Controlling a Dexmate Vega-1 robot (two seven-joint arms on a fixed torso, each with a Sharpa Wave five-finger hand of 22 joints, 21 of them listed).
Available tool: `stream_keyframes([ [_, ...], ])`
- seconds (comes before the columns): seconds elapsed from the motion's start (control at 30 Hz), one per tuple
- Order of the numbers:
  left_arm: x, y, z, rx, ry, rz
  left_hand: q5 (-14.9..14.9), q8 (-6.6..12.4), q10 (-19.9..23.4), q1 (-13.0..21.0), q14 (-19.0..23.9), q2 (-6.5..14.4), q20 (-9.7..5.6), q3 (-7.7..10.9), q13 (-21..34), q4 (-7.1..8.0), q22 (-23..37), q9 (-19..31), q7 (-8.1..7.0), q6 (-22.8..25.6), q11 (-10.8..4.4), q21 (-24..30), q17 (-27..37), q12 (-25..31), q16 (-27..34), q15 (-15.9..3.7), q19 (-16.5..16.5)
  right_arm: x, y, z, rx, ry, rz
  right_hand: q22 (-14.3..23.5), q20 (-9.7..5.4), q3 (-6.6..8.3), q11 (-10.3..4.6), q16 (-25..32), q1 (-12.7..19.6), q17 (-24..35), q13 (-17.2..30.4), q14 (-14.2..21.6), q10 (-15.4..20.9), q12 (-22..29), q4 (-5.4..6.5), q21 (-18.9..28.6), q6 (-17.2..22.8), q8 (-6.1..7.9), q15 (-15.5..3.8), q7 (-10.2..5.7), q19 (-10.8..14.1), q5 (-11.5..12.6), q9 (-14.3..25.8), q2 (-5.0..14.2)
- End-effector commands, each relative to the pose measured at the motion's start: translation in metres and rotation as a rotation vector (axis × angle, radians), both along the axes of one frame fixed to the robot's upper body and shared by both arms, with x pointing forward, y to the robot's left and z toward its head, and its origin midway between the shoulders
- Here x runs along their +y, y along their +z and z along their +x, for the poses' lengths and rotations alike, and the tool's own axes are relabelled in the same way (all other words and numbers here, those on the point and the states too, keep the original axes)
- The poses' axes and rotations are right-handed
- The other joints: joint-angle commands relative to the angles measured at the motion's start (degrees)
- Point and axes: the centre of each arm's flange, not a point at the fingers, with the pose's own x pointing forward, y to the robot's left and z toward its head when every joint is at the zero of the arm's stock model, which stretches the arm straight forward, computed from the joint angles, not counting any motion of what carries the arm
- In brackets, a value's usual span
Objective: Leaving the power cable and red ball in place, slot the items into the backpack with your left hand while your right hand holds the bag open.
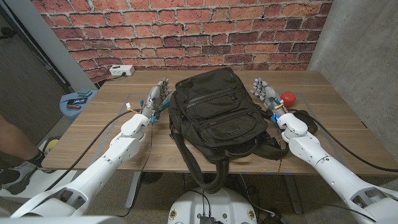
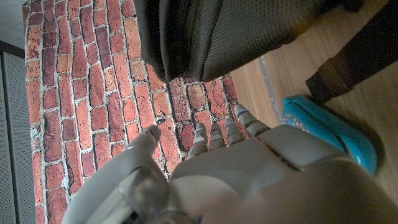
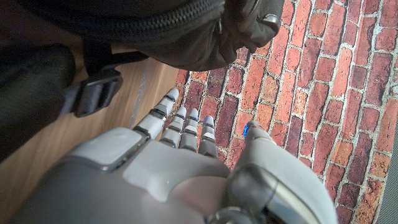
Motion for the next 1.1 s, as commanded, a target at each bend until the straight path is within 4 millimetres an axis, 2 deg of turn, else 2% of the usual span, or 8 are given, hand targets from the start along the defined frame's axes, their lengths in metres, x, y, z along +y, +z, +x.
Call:
stream_keyframes([
  [0.03,-0.005,-0.007,-0.011,-0.003,0.003,0.011,0.4,0.20,0.0,2.7,0.0,2.0,-0.01,0.48,0.1,-0.01,0.2,0.2,-0.04,0.7,0.57,0.1,0.1,0.3,0.2,0.55,0.6,0.002,-0.007,-0.006,-0.007,0.005,-0.004,0.1,-2.27,0.57,0.04,0.3,0.8,0.0,0.1,0.4,0.5,0.3,-0.31,0.3,0.4,0.29,-1.18,-0.03,0.3,0.4,0.1,-0.24],
  [0.6,-0.006,-0.004,-0.014,-0.011,-0.011,0.029,0.3,0.03,0.1,2.8,0.0,2.0,-0.02,0.86,0.1,-0.23,0.2,0.2,0.02,0.8,0.55,-0.2,0.1,0.2,0.0,0.62,0.6,0.001,-0.004,-0.021,-0.030,-0.011,-0.024,0.1,-2.09,0.86,0.09,0.2,1.0,-0.5,-0.2,0.3,0.1,0.1,-0.73,0.2,0.1,0.16,-1.10,0.07,0.2,0.3,0.1,-0.54],
  [1.1,0.001,-0.006,-0.018,-0.011,-0.010,0.036,0.3,-0.14,0.1,2.7,0.0,1.9,0.01,1.14,0.1,-0.38,0.2,0.2,0.03,0.8,0.74,-0.5,0.1,0.0,-0.1,0.61,0.7,0.010,0.003,-0.035,-0.061,-0.020,-0.073,0.1,-1.99,1.03,0.15,0.2,1.4,-0.9,-0.4,0.2,-0.1,0.0,-1.34,0.2,-0.1,0.06,-0.97,0.13,0.2,0.2,0.0,-0.77],
])
